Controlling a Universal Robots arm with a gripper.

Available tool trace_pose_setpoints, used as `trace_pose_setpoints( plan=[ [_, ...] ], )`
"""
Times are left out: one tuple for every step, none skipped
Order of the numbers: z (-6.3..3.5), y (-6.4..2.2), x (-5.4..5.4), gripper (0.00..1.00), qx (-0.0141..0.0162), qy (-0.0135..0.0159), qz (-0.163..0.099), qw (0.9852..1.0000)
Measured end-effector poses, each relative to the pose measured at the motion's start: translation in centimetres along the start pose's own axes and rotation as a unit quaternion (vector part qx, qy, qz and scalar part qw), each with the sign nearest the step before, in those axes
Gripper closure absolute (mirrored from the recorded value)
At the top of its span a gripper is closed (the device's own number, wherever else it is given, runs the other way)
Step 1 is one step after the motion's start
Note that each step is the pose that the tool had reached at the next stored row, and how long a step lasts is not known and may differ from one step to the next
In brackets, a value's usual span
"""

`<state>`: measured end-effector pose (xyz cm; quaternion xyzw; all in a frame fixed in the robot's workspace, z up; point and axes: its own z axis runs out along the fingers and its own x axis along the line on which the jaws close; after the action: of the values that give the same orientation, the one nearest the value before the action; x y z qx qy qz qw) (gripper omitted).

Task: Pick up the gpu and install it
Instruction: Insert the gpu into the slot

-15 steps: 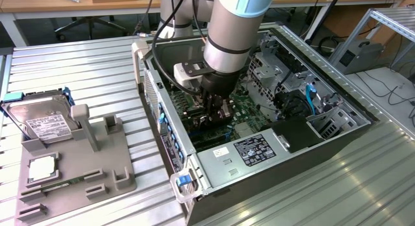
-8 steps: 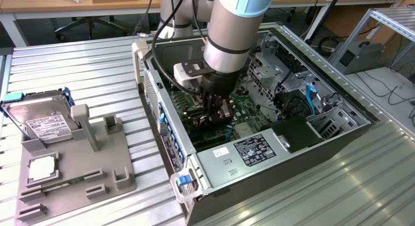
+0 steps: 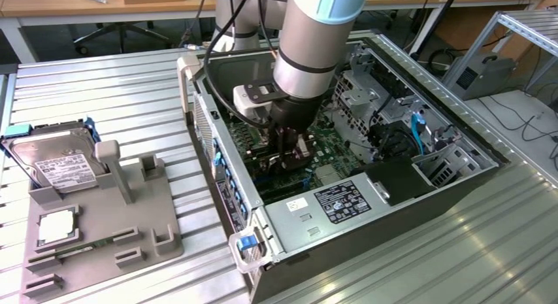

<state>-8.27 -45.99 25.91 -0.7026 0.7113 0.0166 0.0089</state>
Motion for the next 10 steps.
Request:
trace_pose_setpoints(
  plan=[
    [0.0,0.0,0.0,0.48,0.0,0.0,0.0,1.0],
    [0.0,0.0,0.0,0.42,0.0,0.0,0.0,1.0],
    [0.0,0.0,0.0,0.36,0.0,0.0,0.0,1.0],
    [0.0,0.0,0.0,0.31,0.0,0.0,0.0,1.0],
    [0.0,0.0,0.0,0.31,0.0,0.0,0.0,1.0],
    [0.0,0.0,0.0,0.24,0.0,0.0,0.0,1.0],
    [-0.04,0.0,0.0,0.24,0.0,0.0,0.0,1.0],
    [-0.18,0.0,0.0,0.24,-0.0001,0.0002,0.0,1.0],
    [-0.39,0.0,-0.01,0.24,0.0,0.0001,0.0,1.0],
    [-0.77,0.01,-0.03,0.24,0.0,0.0,0.0,1.0]
  ],
)
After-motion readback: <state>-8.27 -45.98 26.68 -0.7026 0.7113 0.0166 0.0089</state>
